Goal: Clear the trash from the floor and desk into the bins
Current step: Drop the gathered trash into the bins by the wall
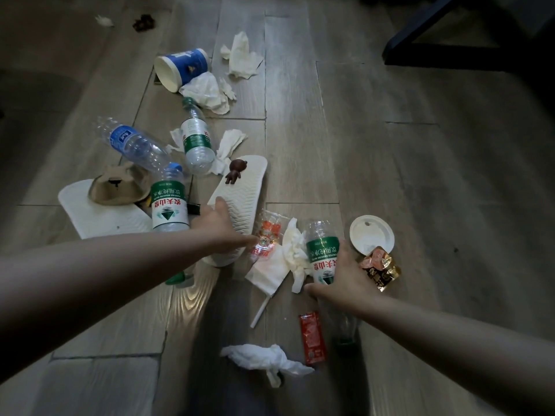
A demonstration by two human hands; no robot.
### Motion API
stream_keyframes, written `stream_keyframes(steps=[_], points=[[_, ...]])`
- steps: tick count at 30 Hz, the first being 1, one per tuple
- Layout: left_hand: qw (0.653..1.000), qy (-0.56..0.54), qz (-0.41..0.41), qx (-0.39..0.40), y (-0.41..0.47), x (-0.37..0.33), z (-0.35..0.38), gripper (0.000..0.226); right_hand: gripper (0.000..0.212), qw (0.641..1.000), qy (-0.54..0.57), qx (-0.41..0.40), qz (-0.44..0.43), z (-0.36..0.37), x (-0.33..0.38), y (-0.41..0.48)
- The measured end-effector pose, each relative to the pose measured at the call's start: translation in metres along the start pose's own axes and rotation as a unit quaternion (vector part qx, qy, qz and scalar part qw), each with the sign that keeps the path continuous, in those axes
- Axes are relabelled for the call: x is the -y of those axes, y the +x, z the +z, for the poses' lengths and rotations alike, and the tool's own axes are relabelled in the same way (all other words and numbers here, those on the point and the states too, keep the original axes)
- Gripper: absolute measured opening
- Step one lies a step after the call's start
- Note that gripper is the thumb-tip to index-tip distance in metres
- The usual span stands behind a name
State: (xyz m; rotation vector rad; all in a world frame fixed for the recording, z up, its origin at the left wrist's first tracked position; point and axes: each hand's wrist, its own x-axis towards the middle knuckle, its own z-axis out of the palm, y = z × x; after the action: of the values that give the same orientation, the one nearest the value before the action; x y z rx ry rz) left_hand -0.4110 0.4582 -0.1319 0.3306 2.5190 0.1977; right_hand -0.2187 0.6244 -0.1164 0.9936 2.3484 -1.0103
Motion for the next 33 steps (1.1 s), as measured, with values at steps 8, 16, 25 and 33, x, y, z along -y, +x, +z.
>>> stream_keyframes(steps=[8,16,25,33], points=[[1.000,0.009,-0.014,-0.025,0.004,-0.001,0.012,0.131,0.114,1.000,0.010,-0.021,0.005,0.000,-0.012,0.010],[0.999,-0.012,-0.031,-0.014,0.006,0.000,0.007,0.126,0.119,0.999,0.028,-0.018,0.011,0.000,-0.014,0.016],[0.993,-0.113,0.019,-0.030,-0.019,0.001,-0.006,0.115,0.107,0.996,0.080,-0.027,-0.009,-0.009,-0.015,0.019],[0.939,-0.332,0.055,0.064,-0.042,-0.005,-0.044,0.093,0.071,0.989,0.124,-0.078,-0.018,-0.055,0.009,0.024]])
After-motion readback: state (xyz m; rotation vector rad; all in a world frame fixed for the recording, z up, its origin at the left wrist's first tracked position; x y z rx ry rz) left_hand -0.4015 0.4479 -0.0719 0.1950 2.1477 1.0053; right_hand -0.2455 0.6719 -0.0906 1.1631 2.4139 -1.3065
